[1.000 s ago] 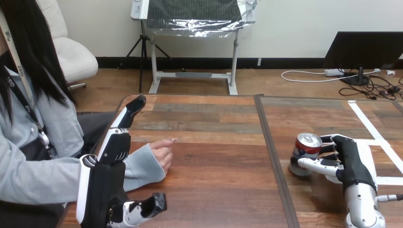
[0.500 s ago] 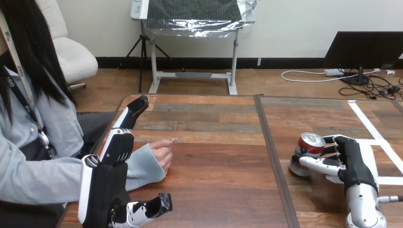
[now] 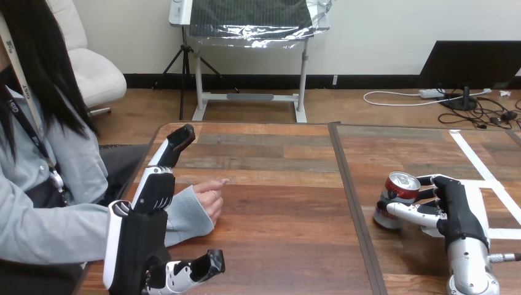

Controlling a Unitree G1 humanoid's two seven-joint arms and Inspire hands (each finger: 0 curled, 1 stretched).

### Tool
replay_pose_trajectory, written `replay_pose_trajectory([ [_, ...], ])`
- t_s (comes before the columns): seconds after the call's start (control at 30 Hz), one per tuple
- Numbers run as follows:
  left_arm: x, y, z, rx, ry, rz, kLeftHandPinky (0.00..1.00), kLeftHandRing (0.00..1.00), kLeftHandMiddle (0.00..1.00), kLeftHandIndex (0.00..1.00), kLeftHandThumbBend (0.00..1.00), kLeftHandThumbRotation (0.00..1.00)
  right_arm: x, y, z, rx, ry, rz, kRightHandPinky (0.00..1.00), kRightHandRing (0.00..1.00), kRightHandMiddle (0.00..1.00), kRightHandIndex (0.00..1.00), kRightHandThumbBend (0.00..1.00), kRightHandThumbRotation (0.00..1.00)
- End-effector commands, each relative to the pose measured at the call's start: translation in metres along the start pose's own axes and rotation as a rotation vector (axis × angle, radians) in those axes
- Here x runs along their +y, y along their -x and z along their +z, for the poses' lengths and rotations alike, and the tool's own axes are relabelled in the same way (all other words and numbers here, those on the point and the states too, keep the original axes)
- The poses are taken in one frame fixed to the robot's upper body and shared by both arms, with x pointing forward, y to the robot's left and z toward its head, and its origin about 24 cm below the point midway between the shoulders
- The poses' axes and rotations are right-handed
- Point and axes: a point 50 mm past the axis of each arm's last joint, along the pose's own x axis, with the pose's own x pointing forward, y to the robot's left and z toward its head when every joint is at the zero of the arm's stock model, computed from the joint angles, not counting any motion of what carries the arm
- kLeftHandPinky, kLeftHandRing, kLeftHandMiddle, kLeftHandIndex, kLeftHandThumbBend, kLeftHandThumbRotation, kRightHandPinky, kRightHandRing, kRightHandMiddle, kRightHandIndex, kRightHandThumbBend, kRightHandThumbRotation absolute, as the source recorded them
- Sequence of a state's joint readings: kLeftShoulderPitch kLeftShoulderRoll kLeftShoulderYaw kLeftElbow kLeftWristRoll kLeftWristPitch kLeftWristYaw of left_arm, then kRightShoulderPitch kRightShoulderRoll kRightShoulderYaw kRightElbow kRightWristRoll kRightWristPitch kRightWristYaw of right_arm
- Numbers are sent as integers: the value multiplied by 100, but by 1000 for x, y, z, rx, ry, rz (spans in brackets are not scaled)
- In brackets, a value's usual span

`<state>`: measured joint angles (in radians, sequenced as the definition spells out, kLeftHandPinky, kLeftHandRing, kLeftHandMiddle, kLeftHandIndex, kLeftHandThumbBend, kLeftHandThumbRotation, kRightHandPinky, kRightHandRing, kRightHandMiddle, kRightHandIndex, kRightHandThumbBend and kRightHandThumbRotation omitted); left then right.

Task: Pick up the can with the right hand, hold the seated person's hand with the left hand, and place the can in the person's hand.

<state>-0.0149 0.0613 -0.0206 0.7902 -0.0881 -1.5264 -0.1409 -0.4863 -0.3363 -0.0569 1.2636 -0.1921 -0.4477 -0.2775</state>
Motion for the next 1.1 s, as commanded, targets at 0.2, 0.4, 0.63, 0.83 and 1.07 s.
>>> replay_pose_trajectory([
  [0.2,2,-13,0,-42,0,2,90,90,91,89,100,65,-9,-13,33,-138,-43,-66,34,40,47,56,77,0],
  [0.4,4,-12,-1,-34,-29,-11,90,90,91,90,100,67,-10,-13,37,-175,-35,-75,33,39,47,55,79,0],
  [0.63,8,-15,-3,-10,-65,-13,94,93,93,90,100,68,-10,-12,41,-213,-21,-83,33,38,46,55,80,0],
  [0.83,11,-17,-5,26,-107,-12,95,93,93,90,100,68,-10,-13,44,-239,-17,-80,33,39,47,55,79,0],
  [1.07,17,-18,-5,91,-210,-26,93,94,93,91,100,64,-10,-12,49,-277,-10,-76,33,39,46,55,79,0],
])
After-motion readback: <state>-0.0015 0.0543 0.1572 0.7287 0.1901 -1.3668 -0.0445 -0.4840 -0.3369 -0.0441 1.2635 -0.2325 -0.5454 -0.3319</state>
